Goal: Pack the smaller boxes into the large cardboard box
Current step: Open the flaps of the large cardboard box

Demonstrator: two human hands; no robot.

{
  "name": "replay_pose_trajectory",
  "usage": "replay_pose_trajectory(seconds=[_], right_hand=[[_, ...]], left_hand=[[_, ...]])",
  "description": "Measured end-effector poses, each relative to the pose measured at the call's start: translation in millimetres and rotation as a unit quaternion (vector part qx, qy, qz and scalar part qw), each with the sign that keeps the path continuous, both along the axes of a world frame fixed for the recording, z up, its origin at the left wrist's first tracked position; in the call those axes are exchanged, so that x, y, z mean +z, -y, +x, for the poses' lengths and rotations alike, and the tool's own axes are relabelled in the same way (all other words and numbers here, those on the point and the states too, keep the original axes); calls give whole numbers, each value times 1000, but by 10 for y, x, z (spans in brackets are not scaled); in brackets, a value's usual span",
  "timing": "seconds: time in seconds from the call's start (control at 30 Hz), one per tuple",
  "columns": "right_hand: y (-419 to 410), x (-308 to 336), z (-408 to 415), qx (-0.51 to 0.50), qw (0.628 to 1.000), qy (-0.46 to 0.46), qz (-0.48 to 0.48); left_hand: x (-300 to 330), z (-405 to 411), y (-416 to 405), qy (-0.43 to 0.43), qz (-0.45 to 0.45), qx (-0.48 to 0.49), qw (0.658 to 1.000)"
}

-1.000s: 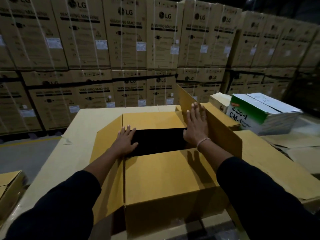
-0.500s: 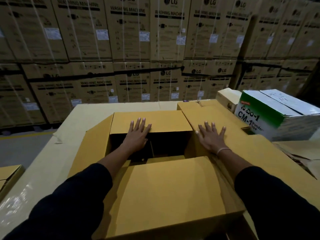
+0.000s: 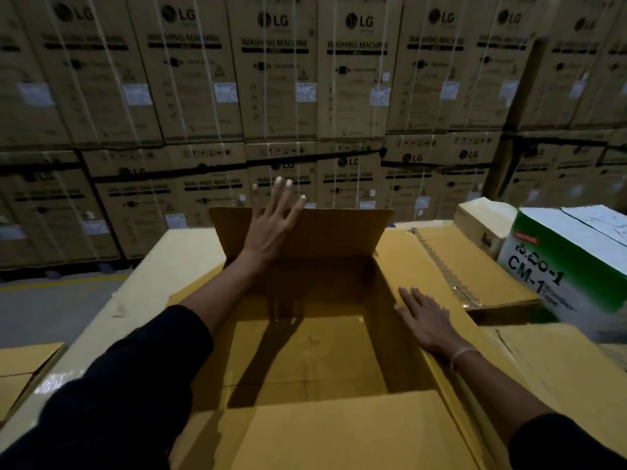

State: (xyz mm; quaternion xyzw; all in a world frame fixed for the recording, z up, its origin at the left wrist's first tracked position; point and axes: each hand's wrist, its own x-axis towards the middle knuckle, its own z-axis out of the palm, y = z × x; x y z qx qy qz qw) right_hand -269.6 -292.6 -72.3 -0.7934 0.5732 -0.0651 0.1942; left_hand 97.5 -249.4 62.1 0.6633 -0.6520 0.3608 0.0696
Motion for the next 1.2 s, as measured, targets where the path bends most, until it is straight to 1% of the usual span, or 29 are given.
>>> replay_pose_trajectory(seconds=[0.1, 0.17, 0.27, 0.4, 0.47, 0.53, 0.57, 0.63, 0.7, 0.77, 0.83, 0.93, 1.0, 1.03, 1.07, 1.13, 1.2], right_hand=[[81, -59, 5, 16, 1000, 11, -4], [111, -98, 8, 23, 1000, 12, -15], [155, -148, 17, 25, 999, 10, -26], [204, -173, -5, 38, 999, 9, -20], [226, -206, -15, 42, 999, 10, -24], [248, -230, -21, 44, 999, 10, -26], [253, -233, -26, 44, 999, 11, -24], [236, -217, -22, 43, 999, 12, -22], [190, -161, -9, 43, 999, 12, -18], [114, -70, 11, 48, 999, 3, -20], [12, 28, 49, 68, 997, -19, -35], [-276, 148, 197, 140, 985, -72, -74], [-552, 217, 337, 180, 976, -92, -76], [-721, 253, 416, 191, 976, -86, -54], [-865, 293, 488, 186, 980, -71, -10], [-1122, 399, 595, 148, 982, -42, 114], [-1382, 543, 648, 118, 968, -49, 215]], left_hand=[[64, -27, 346, -50, 4, 29, 998], [-2, -44, 539, -97, 27, 41, 994], [-233, -74, 721, -154, 101, 59, 981], [-762, -106, 698, -225, 214, 90, 946], [-1014, -77, 608, -221, 257, 110, 934], [-1131, -33, 516, -185, 272, 114, 937], [-1133, -16, 477, -182, 274, 108, 938], [-1076, 3, 404, -208, 288, 94, 930], [-990, -9, 316, -239, 317, 81, 914], [-918, -36, 175, -277, 356, 69, 890], [-891, -80, -21, -310, 405, 64, 858], [-952, -186, -494, -364, 500, 46, 784], [-1000, -272, -866, -399, 540, 33, 740], [-1002, -304, -1067, -426, 550, 29, 718], [-993, -335, -1228, -458, 557, 23, 692], [-930, -381, -1507, -507, 573, 17, 644], [-829, -401, -1782, -523, 586, 20, 619]])
